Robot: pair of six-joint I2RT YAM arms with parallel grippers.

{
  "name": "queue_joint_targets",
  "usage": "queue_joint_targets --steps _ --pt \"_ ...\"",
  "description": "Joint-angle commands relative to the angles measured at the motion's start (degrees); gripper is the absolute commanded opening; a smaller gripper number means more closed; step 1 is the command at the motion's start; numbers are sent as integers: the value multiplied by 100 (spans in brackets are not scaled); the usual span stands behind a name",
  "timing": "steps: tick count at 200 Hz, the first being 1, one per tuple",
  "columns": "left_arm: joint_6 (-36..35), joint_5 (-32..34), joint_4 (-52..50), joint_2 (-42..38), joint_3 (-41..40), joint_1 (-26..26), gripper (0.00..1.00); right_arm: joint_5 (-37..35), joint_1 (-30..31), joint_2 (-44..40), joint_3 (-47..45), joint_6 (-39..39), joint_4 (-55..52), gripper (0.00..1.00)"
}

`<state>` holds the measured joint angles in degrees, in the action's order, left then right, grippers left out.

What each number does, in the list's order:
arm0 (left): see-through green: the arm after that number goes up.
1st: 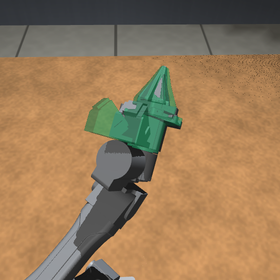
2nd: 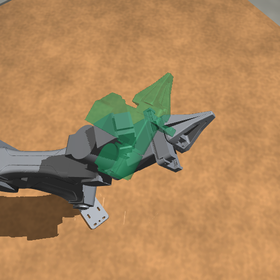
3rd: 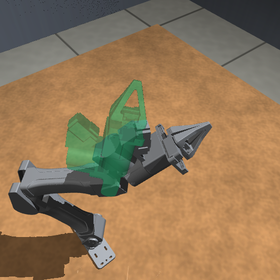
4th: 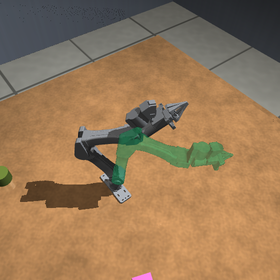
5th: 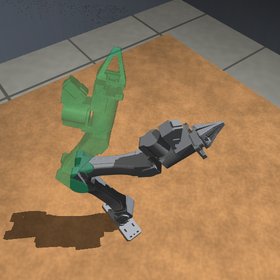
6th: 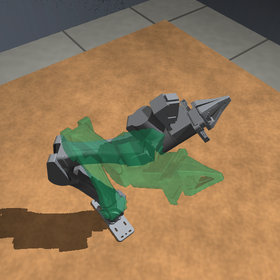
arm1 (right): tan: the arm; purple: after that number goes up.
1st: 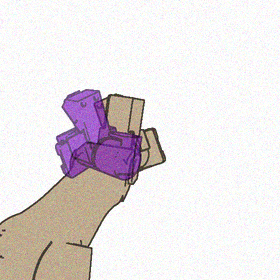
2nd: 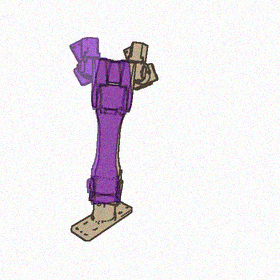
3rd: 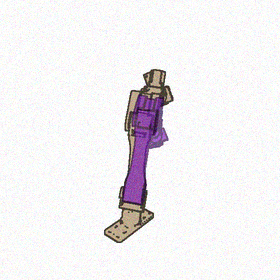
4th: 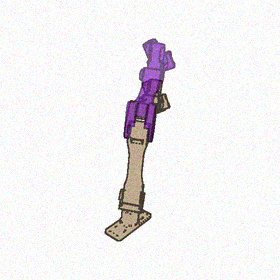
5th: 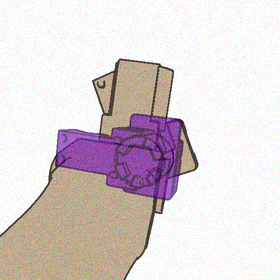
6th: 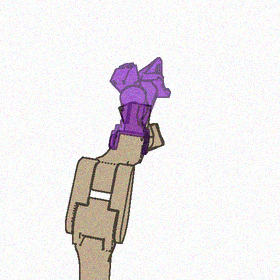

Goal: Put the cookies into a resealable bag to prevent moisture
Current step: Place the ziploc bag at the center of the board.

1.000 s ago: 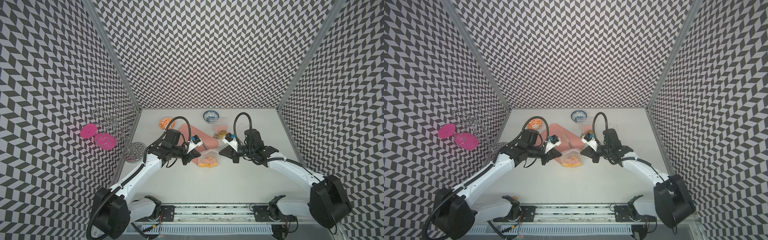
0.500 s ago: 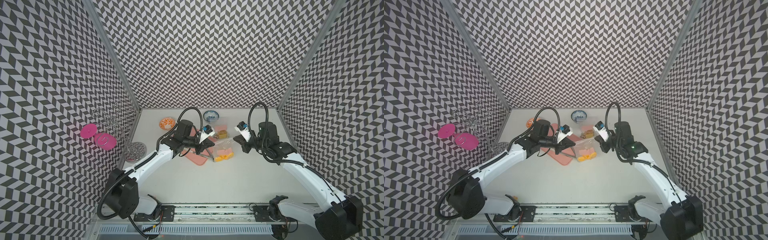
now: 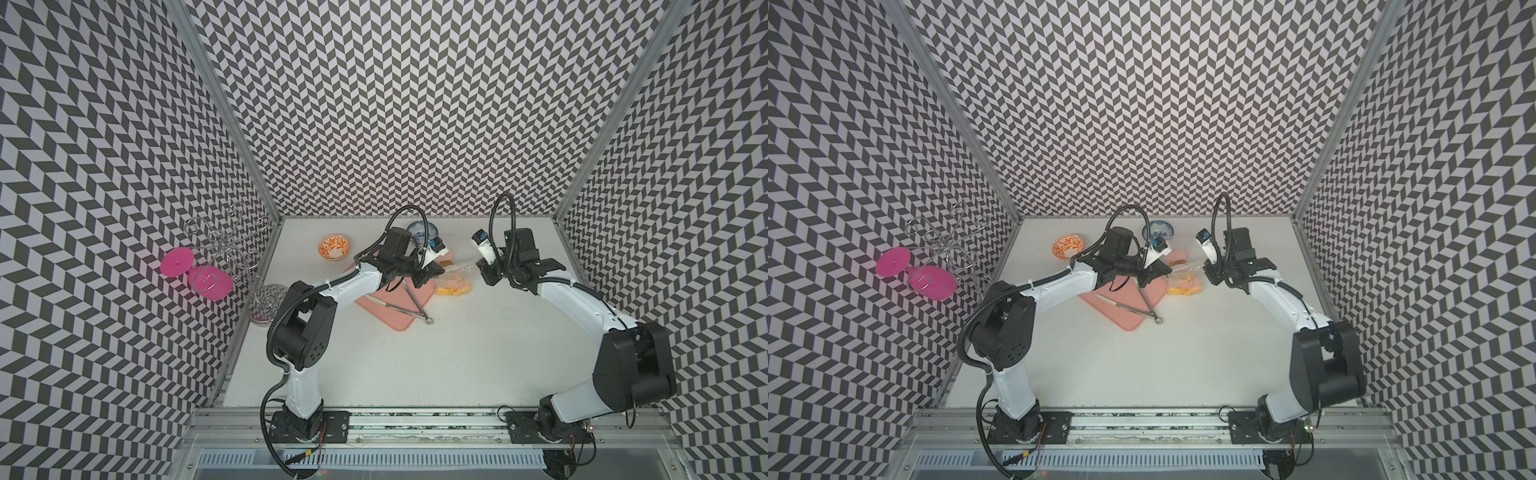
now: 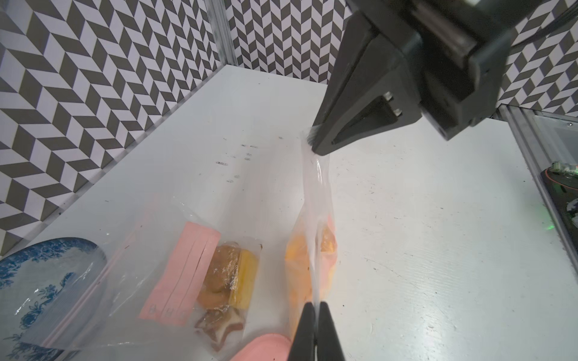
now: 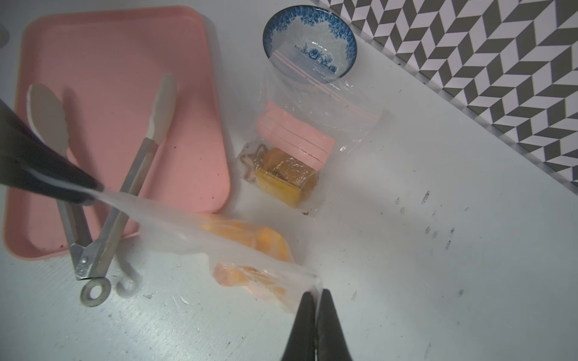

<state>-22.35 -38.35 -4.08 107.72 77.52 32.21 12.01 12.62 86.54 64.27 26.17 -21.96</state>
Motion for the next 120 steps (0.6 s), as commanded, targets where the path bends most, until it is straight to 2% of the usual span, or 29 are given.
queue_joint_targets --steps 1,38,61,73,84,94,111,120 --pt "-17 -155 236 19 370 -39 0 -119 -224 -276 132 16 404 0" --pt "-39 -100 168 421 501 -142 0 89 -330 31 -127 28 545 0" --pt "-80 117 174 616 667 -168 0 -32 -334 441 -27 52 538 0" --pt "-74 187 197 726 733 -182 5 -161 -339 607 159 98 497 0" --pt "-58 191 163 824 822 -195 14 -251 -334 719 325 66 529 1" --pt "-45 273 130 873 884 -194 22 -228 -334 767 427 26 607 8" --pt "70 506 179 788 906 -222 36 -384 -337 815 516 -106 761 34" --pt "173 721 250 681 858 -259 45 -501 -340 820 563 -182 801 42"
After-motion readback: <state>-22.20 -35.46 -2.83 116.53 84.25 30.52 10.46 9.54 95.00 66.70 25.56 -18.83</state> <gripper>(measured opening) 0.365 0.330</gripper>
